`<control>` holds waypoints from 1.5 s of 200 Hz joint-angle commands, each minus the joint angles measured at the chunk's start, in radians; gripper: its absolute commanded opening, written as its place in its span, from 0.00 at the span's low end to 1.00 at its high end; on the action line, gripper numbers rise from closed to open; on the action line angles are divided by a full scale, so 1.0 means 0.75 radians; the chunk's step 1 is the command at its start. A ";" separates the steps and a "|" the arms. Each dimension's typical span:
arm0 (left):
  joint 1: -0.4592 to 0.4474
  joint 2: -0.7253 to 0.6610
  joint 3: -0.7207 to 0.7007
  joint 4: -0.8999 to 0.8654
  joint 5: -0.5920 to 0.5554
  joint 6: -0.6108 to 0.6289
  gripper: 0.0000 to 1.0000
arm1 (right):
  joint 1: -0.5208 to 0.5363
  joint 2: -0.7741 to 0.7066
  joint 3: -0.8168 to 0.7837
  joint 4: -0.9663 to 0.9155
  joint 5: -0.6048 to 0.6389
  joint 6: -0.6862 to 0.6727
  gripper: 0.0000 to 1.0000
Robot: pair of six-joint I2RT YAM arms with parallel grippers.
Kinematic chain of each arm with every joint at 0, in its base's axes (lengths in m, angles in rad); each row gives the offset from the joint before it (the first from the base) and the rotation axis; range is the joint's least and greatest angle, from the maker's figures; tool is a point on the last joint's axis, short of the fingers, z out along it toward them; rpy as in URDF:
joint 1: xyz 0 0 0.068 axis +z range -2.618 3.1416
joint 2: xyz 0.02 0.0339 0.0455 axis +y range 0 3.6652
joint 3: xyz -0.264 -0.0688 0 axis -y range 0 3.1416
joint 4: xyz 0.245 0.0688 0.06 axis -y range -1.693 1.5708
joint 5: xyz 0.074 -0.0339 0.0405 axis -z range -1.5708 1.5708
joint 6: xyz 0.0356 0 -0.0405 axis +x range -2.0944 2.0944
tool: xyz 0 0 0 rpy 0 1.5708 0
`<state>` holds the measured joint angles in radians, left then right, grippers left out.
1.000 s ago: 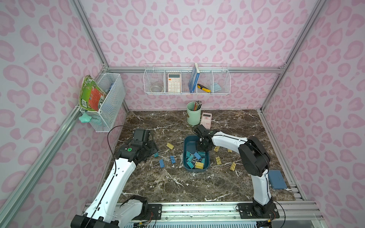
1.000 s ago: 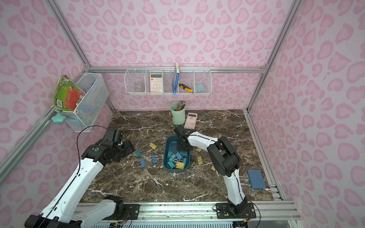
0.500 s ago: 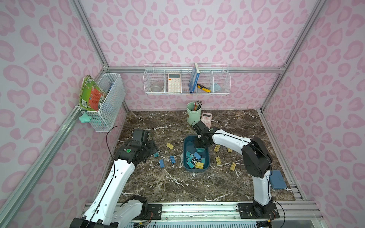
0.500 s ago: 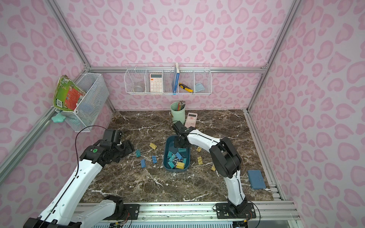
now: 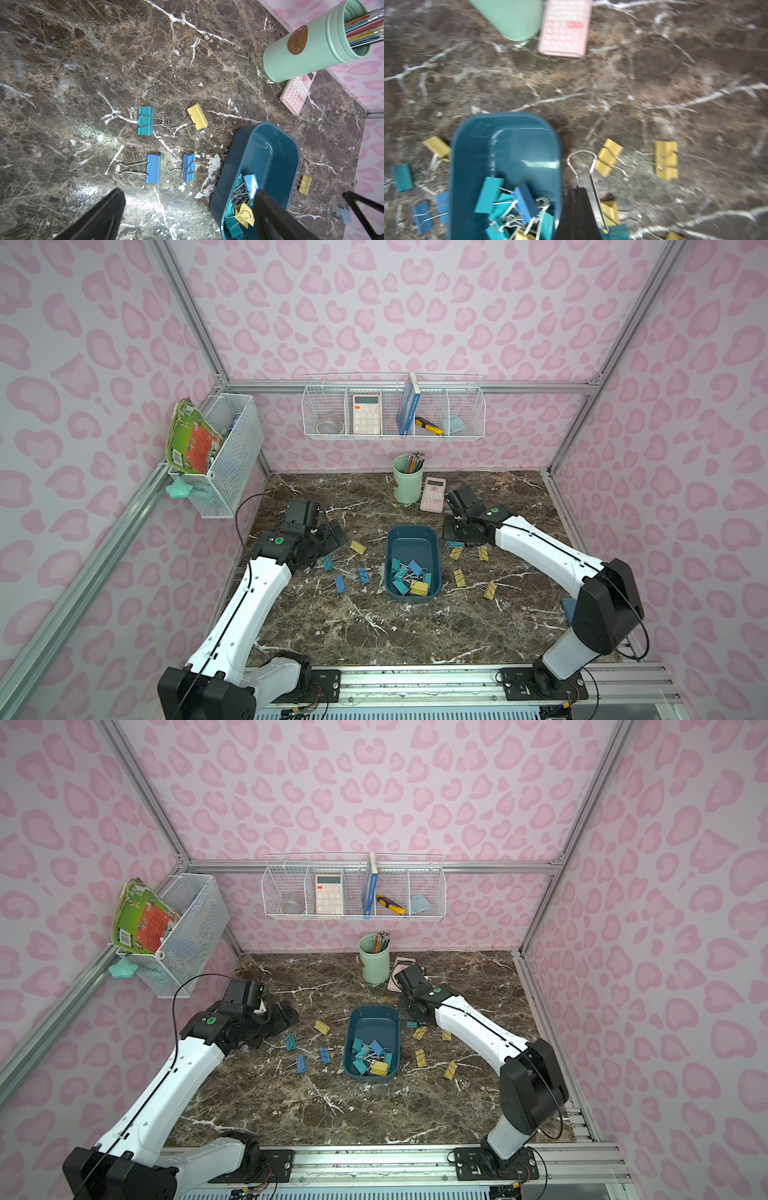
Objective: Take out the binder clips from the storage box
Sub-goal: Place the binder clip at the center of the board, then pick up the binder clip from the storage box.
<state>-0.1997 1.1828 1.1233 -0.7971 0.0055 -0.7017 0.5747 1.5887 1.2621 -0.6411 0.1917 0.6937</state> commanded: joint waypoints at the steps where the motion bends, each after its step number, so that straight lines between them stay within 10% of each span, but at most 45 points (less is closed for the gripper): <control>1: -0.032 0.047 0.041 0.047 0.040 -0.007 0.99 | -0.106 -0.112 -0.151 0.014 0.013 -0.023 0.00; 78: -0.174 0.208 0.171 0.034 0.017 -0.020 0.99 | -0.531 -0.201 -0.563 0.258 -0.110 -0.208 0.00; 164: -0.249 0.263 0.187 0.020 0.100 -0.067 0.99 | -0.585 0.160 -0.410 0.411 -0.161 -0.260 0.00; 300: -0.530 0.609 0.338 -0.057 0.232 -0.068 0.39 | -0.280 -0.260 -0.377 0.327 -0.195 -0.307 0.81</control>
<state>-0.5583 1.6016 1.3582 -0.8139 0.1474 -0.7567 0.3317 1.4349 0.9829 -0.3813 0.0448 0.4702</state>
